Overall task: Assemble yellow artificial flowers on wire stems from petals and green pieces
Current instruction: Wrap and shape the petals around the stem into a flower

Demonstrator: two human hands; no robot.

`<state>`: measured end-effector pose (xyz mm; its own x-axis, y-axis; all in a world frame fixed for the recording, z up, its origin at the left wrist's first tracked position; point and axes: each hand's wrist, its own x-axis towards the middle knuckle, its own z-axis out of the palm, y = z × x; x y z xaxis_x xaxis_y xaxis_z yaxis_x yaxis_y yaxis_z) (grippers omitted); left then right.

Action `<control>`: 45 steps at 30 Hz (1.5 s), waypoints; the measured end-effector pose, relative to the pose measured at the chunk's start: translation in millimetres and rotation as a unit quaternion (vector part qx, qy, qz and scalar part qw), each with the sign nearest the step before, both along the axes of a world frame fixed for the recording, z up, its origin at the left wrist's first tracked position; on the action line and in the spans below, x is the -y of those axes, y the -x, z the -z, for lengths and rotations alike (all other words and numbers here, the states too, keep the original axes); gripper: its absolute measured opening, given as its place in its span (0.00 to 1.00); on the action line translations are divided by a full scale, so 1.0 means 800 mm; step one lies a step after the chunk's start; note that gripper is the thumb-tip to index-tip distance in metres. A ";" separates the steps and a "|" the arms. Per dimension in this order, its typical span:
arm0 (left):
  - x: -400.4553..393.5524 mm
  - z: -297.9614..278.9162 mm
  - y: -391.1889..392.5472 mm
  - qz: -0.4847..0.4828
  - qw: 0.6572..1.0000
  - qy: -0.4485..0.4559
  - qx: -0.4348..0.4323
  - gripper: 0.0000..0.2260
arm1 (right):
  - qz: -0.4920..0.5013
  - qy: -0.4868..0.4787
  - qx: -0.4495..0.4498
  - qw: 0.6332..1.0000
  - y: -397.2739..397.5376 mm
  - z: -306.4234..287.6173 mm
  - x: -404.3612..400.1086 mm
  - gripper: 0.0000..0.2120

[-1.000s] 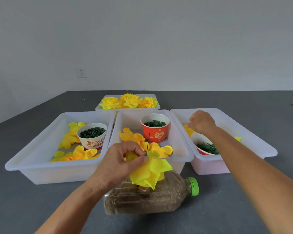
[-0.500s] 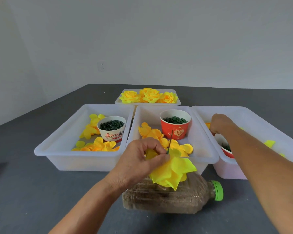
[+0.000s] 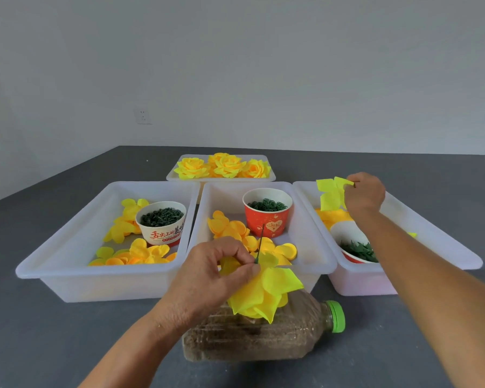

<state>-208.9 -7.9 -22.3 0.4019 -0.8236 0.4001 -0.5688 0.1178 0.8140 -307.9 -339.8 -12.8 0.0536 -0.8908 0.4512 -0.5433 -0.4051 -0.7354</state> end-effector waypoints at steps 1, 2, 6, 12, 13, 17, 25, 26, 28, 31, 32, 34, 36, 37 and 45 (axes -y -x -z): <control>0.000 0.001 0.000 -0.002 1.000 -0.002 0.001 0.04 | -0.004 0.009 0.019 1.000 0.002 -0.004 -0.004 0.13; 0.000 0.001 0.000 -0.004 1.000 -0.004 0.000 0.04 | -0.010 0.013 0.042 0.999 0.004 -0.009 -0.009 0.12; 0.000 0.001 0.001 -0.013 1.000 -0.006 -0.009 0.05 | -0.067 -0.013 0.142 0.987 0.011 -0.020 -0.034 0.13; 0.001 0.000 0.004 -0.030 0.999 -0.006 -0.010 0.03 | -0.133 -0.064 0.208 0.967 0.013 -0.026 -0.077 0.13; 0.001 0.000 0.004 -0.031 0.999 -0.004 -0.010 0.03 | -0.143 -0.065 0.215 0.964 0.013 -0.027 -0.083 0.12; -0.001 -0.004 0.005 -0.021 0.999 0.014 -0.034 0.04 | -0.178 -0.049 0.219 0.958 0.015 -0.034 -0.112 0.08; 0.008 -0.045 0.008 -0.111 0.984 0.118 -0.066 0.12 | -0.279 -0.009 0.273 0.921 0.023 -0.065 -0.193 0.09; 0.011 -0.053 0.008 -0.121 0.982 0.125 -0.071 0.11 | -0.297 -0.002 0.275 0.915 0.023 -0.069 -0.203 0.09; 0.019 -0.070 0.008 -0.127 0.978 0.124 -0.110 0.09 | -0.331 0.010 0.274 0.903 0.019 -0.076 -0.221 0.09; 0.030 -0.090 0.001 -0.111 0.973 0.068 -0.190 0.13 | -0.373 0.027 0.259 0.891 0.011 -0.081 -0.240 0.09; 0.032 -0.093 -0.002 -0.097 0.972 0.041 -0.209 0.14 | -0.386 0.029 0.255 0.886 0.008 -0.081 -0.245 0.09; 0.034 -0.096 -0.005 -0.059 0.966 0.016 -0.251 0.09 | -0.409 0.020 0.254 0.876 0.003 -0.081 -0.250 0.09; 0.033 -0.097 -0.007 -0.034 0.953 0.024 -0.301 0.03 | -0.423 -0.010 0.262 0.867 0.000 -0.080 -0.250 0.07; 0.033 -0.096 -0.009 -0.031 0.947 0.032 -0.319 0.02 | -0.431 -0.035 0.268 0.861 0.000 -0.079 -0.249 0.06; 0.032 -0.086 -0.016 -0.030 0.964 0.117 -0.239 0.04 | -0.476 -0.077 0.215 0.849 0.005 -0.079 -0.242 0.07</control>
